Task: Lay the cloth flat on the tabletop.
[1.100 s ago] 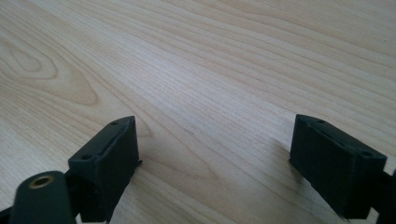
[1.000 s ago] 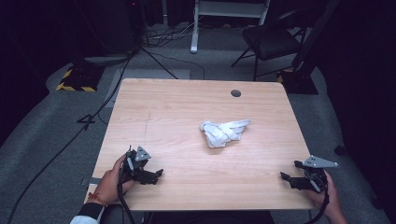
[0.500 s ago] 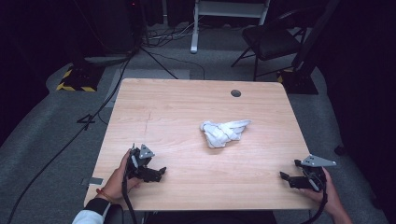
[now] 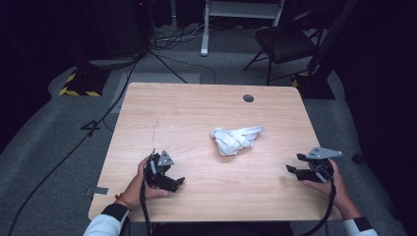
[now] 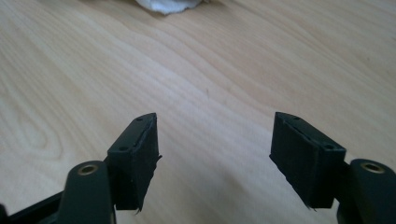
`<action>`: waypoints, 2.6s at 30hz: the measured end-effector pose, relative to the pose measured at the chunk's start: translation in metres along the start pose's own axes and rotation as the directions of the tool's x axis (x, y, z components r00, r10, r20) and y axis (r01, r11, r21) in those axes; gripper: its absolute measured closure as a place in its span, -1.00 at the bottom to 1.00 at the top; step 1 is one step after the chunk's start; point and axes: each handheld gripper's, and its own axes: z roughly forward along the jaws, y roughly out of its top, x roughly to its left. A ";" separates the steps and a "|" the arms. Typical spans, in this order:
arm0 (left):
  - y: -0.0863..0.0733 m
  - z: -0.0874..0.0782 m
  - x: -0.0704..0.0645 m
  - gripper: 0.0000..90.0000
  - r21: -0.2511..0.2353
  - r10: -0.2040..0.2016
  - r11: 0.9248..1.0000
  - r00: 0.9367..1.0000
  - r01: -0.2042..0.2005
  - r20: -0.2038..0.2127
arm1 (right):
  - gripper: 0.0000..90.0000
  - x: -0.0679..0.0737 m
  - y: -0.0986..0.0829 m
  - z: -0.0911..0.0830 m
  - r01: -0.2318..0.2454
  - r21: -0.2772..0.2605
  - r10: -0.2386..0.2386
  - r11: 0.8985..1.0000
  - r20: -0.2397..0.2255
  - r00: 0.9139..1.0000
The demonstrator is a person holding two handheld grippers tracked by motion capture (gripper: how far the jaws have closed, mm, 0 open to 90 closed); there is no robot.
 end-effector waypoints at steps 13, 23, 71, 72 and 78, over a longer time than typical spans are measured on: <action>0.051 0.044 -0.010 -1.00 0.005 0.051 0.999 0.997 -0.051 0.051 | -0.07 0.010 0.071 0.055 0.055 -0.023 -0.056 0.998 -0.049 0.997; 0.088 0.060 -0.036 -0.58 -0.057 0.123 0.991 0.989 -0.118 0.087 | 0.14 0.052 0.098 0.092 0.170 -0.031 -0.172 0.985 -0.101 0.980; 0.098 0.044 -0.041 0.60 0.003 0.289 0.957 0.955 -0.290 0.068 | 0.27 0.056 0.089 0.062 0.150 -0.104 -0.159 0.983 -0.083 0.984; 0.097 0.043 -0.041 0.60 0.005 0.285 0.958 0.956 -0.286 0.070 | 0.13 0.048 0.087 0.065 0.116 -0.093 -0.123 0.989 -0.068 0.990; 0.083 0.039 -0.037 0.64 0.024 0.275 0.960 0.958 -0.278 0.081 | 0.29 0.045 0.081 0.080 0.126 -0.003 -0.125 0.992 -0.134 0.983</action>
